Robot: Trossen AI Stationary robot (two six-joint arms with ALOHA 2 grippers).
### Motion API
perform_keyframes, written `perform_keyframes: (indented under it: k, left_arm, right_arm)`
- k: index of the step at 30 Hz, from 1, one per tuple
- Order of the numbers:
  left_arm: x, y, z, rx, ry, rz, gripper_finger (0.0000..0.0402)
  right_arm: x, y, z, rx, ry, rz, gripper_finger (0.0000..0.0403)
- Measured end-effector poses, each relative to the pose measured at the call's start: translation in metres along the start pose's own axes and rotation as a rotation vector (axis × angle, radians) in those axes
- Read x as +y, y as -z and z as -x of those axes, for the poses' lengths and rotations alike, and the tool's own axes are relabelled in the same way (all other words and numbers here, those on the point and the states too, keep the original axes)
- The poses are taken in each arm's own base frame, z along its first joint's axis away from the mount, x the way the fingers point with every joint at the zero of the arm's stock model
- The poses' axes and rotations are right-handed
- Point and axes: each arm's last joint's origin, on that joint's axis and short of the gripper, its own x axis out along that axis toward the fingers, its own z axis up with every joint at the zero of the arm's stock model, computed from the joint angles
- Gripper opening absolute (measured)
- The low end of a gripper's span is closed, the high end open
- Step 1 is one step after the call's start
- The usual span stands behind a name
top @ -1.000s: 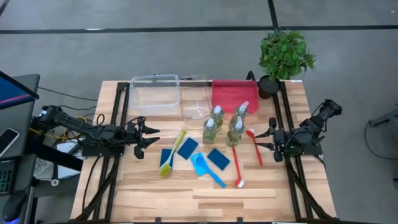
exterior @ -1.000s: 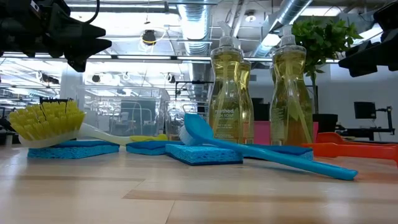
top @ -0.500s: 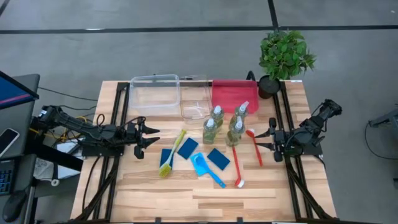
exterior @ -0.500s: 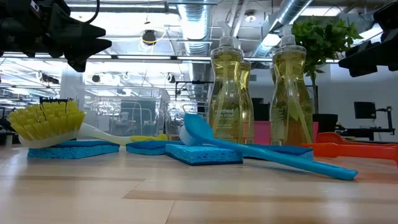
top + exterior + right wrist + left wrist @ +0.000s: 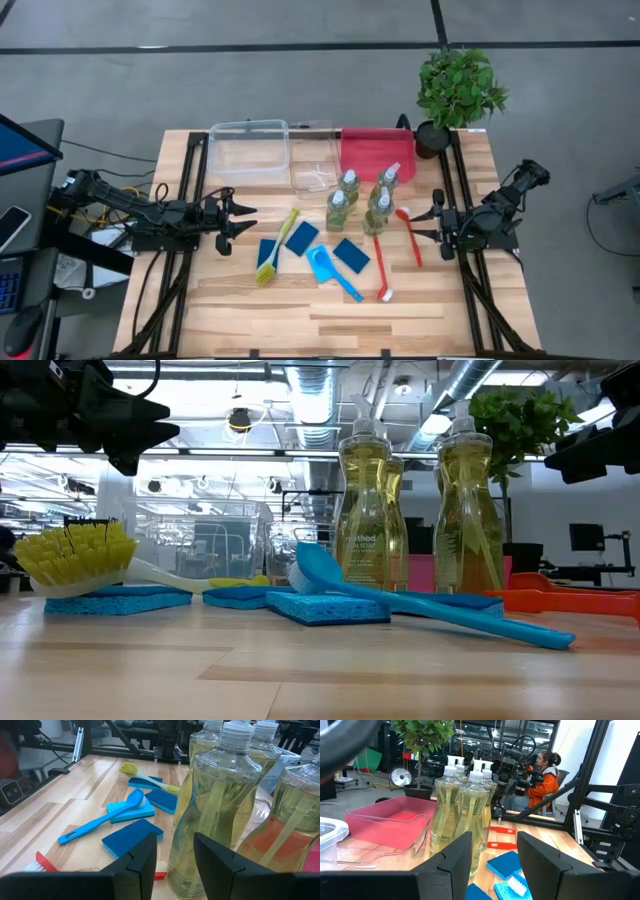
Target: Pick & Place Kitchen Sink Supplies
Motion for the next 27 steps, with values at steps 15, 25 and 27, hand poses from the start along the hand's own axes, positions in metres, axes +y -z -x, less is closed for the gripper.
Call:
perform_keyframes:
  k: [15,25,27]
  left_arm:
    - [0.000,-0.002,0.000,-0.021,0.002,0.012,0.0158]
    - [-0.001,-0.028,0.004,-0.274,0.030,0.127,0.0158]
    - [-0.001,-0.031,0.005,-0.303,0.032,0.137,0.0158]
  right_arm:
    - [0.000,0.000,0.000,0.000,-0.001,0.000,0.0122]
    - [0.000,-0.001,0.000,-0.010,0.001,0.051,0.0122]
    - [0.000,-0.004,0.000,-0.032,0.000,0.023,0.0122]
